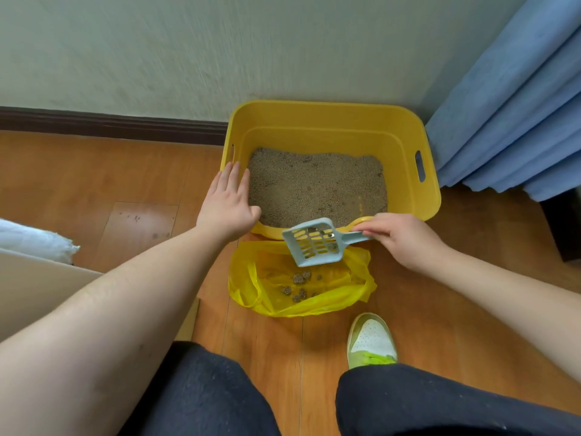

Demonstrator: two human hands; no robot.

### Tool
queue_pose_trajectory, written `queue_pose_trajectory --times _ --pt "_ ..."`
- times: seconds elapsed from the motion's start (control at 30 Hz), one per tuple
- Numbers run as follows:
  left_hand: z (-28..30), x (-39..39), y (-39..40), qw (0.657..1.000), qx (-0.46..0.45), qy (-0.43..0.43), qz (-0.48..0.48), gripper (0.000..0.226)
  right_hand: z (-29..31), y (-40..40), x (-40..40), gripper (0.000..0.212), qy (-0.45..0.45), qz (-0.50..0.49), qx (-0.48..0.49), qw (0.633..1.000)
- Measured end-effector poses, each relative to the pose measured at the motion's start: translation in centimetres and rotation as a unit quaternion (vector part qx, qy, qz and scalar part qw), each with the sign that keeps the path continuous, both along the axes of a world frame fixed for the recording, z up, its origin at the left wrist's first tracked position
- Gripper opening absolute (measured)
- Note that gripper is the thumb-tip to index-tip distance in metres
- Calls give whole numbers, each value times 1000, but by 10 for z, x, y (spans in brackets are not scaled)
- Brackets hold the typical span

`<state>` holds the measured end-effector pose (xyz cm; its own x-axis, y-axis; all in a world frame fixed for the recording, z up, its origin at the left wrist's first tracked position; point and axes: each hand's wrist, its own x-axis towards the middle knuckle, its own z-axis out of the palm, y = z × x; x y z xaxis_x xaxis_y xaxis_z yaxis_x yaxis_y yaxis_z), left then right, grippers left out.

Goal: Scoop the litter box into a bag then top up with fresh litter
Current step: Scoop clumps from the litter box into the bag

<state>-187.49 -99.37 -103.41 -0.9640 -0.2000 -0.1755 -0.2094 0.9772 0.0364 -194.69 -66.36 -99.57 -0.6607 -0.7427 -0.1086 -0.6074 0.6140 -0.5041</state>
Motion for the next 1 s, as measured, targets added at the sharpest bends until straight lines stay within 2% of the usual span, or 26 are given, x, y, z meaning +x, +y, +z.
queue_pose_trajectory --times 0.07,0.13,0.2,0.3,0.57,0.73,0.83,1.0 --pt "0 0 0 1000 1 -3 -3 83 -7 2 8 29 174 102 5 979" --pt "0 1 0 1000 1 -7 -7 82 -8 2 13 37 294 210 7 932" --pt "1 1 0 1000 0 -5 -8 82 -6 3 18 38 347 264 21 900" --pt "0 0 0 1000 -3 -3 -8 80 -6 7 19 38 367 269 33 890" --pt "-1 0 0 1000 -3 -3 -5 76 -4 6 9 37 279 201 17 939" --pt "-2 0 0 1000 -3 2 -4 76 -2 2 3 25 110 33 -26 993" --pt "-1 0 0 1000 -1 3 -2 75 1 -1 -8 25 17 -57 -36 998" --pt "-3 1 1 1000 2 14 -1 73 14 -14 -27 27 -9 -151 -61 987"
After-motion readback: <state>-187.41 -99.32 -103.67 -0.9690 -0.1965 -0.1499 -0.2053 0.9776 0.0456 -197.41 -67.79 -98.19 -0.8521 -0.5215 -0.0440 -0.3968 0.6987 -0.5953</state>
